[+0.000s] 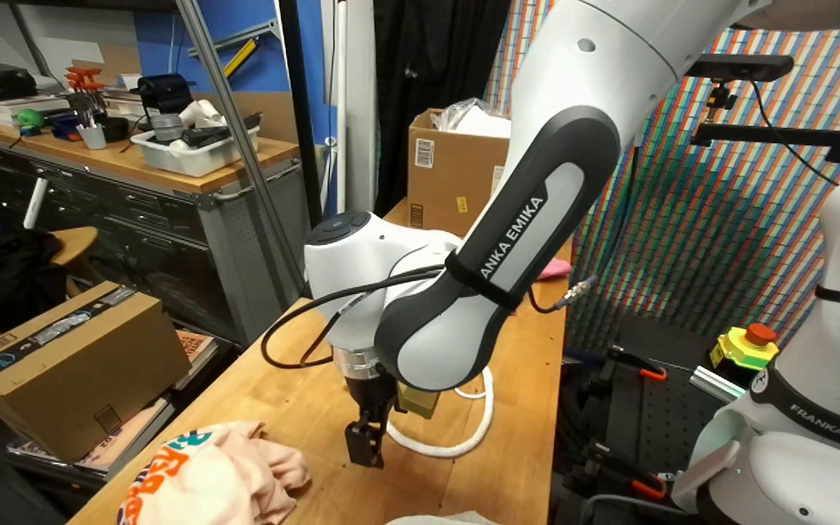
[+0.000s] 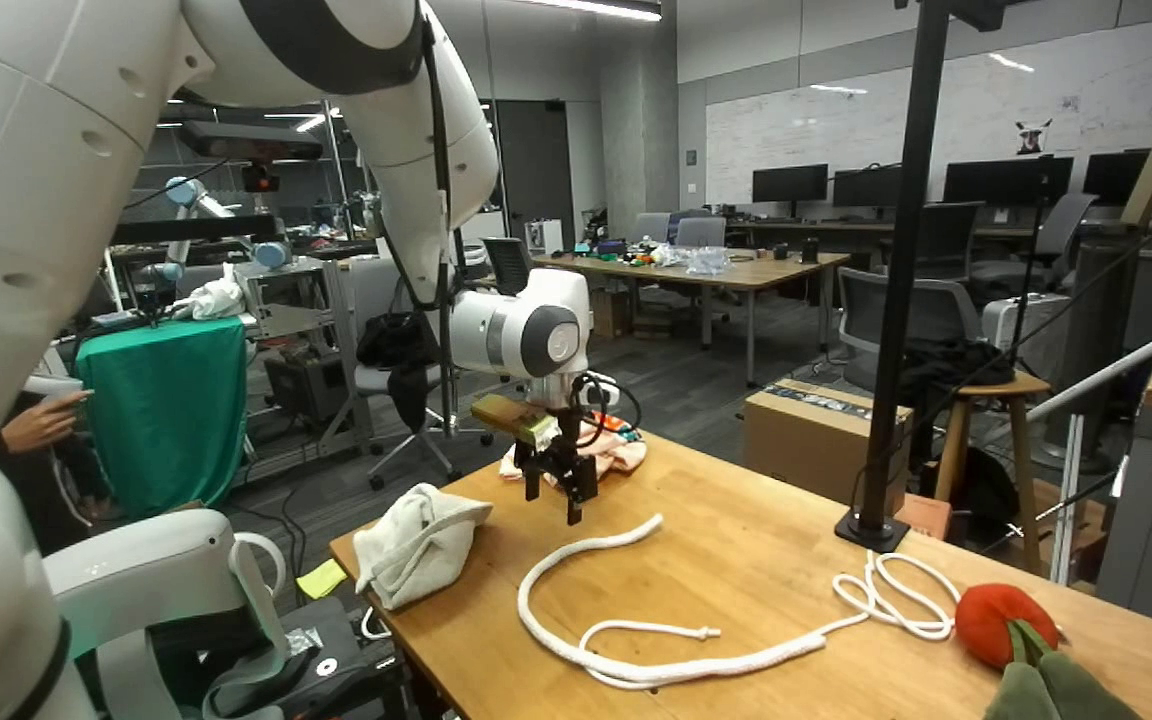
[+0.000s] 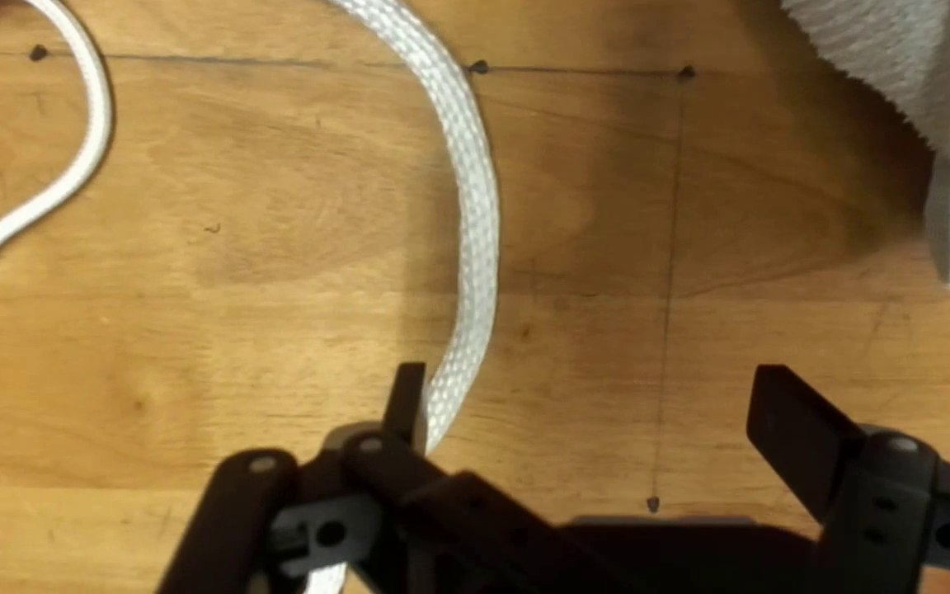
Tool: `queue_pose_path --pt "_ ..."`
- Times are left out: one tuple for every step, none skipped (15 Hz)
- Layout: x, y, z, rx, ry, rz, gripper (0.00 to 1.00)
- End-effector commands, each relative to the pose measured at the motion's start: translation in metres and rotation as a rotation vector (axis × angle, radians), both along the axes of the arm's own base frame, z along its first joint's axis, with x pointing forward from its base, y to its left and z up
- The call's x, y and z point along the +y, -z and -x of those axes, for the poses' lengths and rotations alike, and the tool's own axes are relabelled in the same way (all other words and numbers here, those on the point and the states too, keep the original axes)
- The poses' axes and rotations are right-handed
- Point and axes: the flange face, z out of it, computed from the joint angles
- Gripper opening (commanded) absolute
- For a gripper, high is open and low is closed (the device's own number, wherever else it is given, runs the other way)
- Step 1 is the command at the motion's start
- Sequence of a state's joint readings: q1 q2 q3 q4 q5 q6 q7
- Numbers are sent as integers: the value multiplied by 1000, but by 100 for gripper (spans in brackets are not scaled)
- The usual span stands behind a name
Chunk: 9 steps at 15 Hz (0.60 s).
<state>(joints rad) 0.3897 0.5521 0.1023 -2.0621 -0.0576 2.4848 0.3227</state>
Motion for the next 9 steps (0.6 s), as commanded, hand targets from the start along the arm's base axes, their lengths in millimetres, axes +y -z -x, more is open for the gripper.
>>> queue_pose_path --pt "-7 2 7 -68 56 32 100" --pt "-9 5 8 -71 68 41 100" --pt "-11 7 9 -76 77 49 100" --pt "-13 8 10 -79 89 54 100" --pt "-15 10 12 -79 101 58 100" --pt "-16 11 13 -78 112 61 100" --pt "-17 12 14 -76 123 60 100" --pt "-18 13 14 -77 133 60 100" --pt "-19 14 14 -77 142 59 100"
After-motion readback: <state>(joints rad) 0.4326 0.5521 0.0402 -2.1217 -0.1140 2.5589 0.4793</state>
